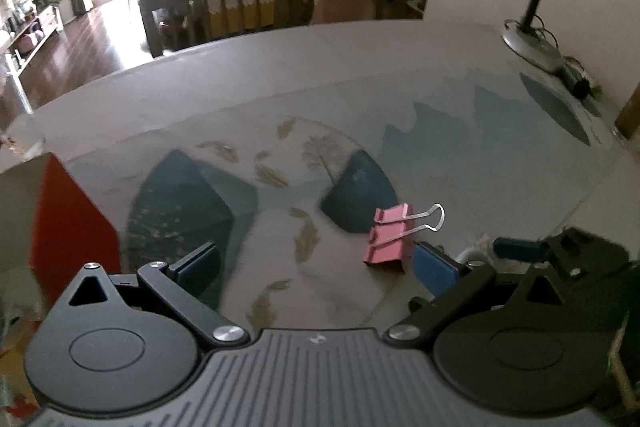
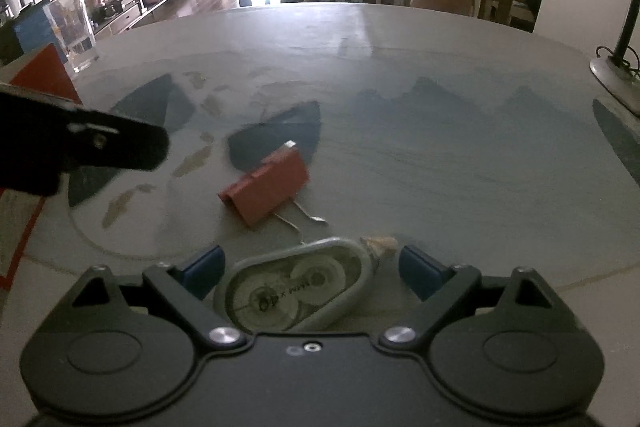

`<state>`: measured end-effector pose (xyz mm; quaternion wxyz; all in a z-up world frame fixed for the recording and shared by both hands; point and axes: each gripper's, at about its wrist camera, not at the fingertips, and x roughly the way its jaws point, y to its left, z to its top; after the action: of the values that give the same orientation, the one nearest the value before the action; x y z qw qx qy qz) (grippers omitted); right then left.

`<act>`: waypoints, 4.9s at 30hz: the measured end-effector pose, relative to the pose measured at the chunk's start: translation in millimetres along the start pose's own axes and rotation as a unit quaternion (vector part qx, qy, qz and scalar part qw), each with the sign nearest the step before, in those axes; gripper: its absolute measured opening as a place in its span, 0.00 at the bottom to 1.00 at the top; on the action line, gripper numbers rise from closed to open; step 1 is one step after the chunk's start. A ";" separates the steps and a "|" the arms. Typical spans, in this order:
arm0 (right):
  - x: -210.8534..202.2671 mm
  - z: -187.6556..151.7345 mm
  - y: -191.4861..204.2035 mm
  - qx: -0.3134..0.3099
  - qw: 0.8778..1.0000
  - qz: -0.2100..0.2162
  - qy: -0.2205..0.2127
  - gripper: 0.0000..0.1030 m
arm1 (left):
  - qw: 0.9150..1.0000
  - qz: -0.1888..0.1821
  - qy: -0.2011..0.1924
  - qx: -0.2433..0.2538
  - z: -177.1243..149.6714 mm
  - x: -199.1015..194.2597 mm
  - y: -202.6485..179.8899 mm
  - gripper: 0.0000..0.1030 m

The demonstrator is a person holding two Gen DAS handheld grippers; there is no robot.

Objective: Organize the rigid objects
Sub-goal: 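Grasp the pink binder clip with the left tool while the right tool grasps the white correction tape, then carry the binder clip and correction tape over the cardboard box, then open the left tool to drop the clip while the right tool releases the tape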

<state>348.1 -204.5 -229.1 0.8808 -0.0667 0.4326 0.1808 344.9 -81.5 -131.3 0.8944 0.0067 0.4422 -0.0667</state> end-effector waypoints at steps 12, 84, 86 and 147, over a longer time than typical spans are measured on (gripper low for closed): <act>-12.9 -14.3 -25.5 -0.034 0.999 0.006 -0.006 0.69 | 0.999 -0.028 0.006 0.027 -5.2 41.0 -31.5 0.99; -166.0 41.9 100.2 -0.093 0.985 0.109 -0.099 0.54 | 0.987 -0.039 -0.109 -0.107 -39.9 -146.5 76.6 0.28; -167.0 43.4 114.5 -0.100 0.983 0.113 -0.102 0.54 | 0.987 -0.032 -0.114 -0.111 -43.6 -156.0 90.7 0.28; -33.9 75.7 318.6 -0.242 0.961 0.136 0.004 0.59 | 0.993 0.078 0.037 -0.082 -121.6 -112.8 287.8 0.28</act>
<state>265.0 102.4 -143.3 0.8036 -0.2197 0.3845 0.3976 217.2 225.1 -129.5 0.8775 -0.0293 0.4770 0.0401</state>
